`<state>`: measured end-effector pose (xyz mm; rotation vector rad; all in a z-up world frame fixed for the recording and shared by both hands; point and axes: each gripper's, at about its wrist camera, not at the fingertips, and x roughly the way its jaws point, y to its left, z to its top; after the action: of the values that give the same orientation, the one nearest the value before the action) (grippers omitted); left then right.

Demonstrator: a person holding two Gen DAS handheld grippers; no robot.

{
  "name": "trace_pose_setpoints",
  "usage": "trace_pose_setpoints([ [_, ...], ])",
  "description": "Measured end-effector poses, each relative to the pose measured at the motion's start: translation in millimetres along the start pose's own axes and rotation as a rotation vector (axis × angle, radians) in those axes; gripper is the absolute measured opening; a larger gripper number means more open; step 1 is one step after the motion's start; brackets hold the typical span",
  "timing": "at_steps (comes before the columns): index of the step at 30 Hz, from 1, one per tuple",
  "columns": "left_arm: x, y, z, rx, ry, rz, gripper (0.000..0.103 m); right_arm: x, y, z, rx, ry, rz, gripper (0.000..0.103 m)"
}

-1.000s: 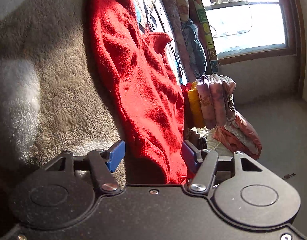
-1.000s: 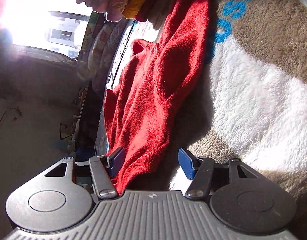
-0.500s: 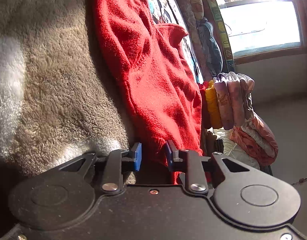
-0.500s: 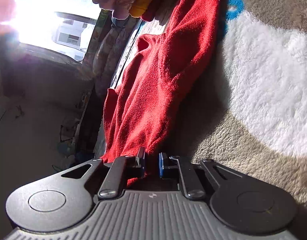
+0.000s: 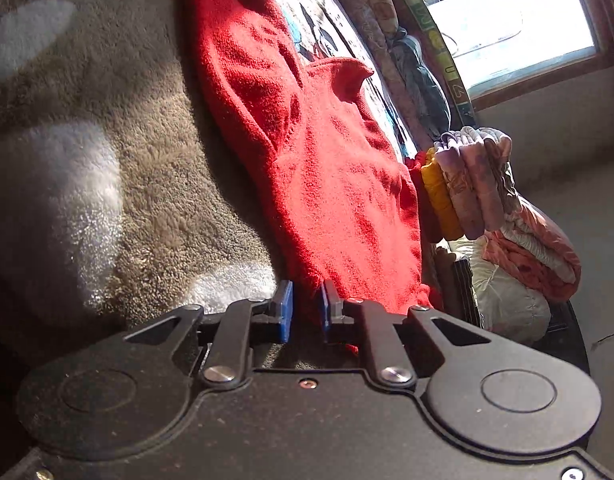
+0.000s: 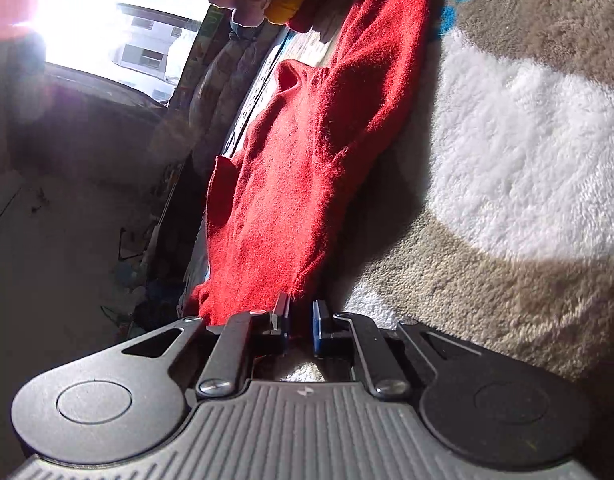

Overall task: Fold clothes
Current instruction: 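Grasp the sweater hem with both grippers and lift it, then lower the red sweater flat onto the blanket and open both grippers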

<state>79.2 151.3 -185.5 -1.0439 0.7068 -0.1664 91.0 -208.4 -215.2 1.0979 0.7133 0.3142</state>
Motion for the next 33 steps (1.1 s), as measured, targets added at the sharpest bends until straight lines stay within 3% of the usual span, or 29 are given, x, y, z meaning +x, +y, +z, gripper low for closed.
trace_pose_setpoints([
  [8, 14, 1, 1, 0.002, 0.007, -0.018, 0.028, 4, 2, -5, -0.049, -0.034, -0.015, 0.011],
  [10, 21, -6, -2, 0.053, 0.000, -0.009, 0.027, 5, -1, -5, -0.048, -0.040, 0.002, 0.009],
  [12, 20, -11, -3, 0.078, -0.011, 0.011, 0.016, 0, -2, -5, -0.046, -0.033, 0.010, 0.010],
  [14, 9, -17, -6, 0.114, -0.025, 0.032, 0.015, -6, 0, -7, -0.063, -0.027, -0.025, 0.007],
  [15, 8, -19, -7, 0.147, -0.025, 0.062, 0.015, -7, -2, -7, -0.057, -0.016, -0.042, 0.000],
  [18, 12, -9, -5, 0.122, 0.017, 0.078, 0.019, -13, -3, -6, -0.056, 0.018, -0.079, 0.000],
  [19, 11, -9, -3, 0.120, 0.027, 0.080, 0.019, -19, 3, -7, -0.083, 0.012, -0.085, 0.001],
  [20, 5, -14, -2, 0.149, 0.014, 0.090, 0.020, -25, 8, -9, -0.112, 0.003, -0.090, 0.009],
  [22, -7, -27, -3, 0.249, -0.048, 0.114, 0.022, -38, 23, -13, -0.230, -0.038, -0.087, 0.010],
  [24, -13, -38, -4, 0.332, -0.092, 0.092, 0.022, -42, 43, -19, -0.382, -0.072, -0.085, 0.010],
  [29, -1, -62, -17, 0.583, -0.156, 0.107, 0.022, -11, 88, -25, -0.744, -0.106, -0.078, 0.010],
  [31, 12, -63, -20, 0.642, -0.149, 0.147, 0.022, 7, 88, -23, -0.785, -0.084, -0.105, 0.018],
  [33, 32, -55, -20, 0.647, -0.072, 0.213, 0.022, 32, 77, -24, -0.792, -0.009, -0.195, 0.039],
])
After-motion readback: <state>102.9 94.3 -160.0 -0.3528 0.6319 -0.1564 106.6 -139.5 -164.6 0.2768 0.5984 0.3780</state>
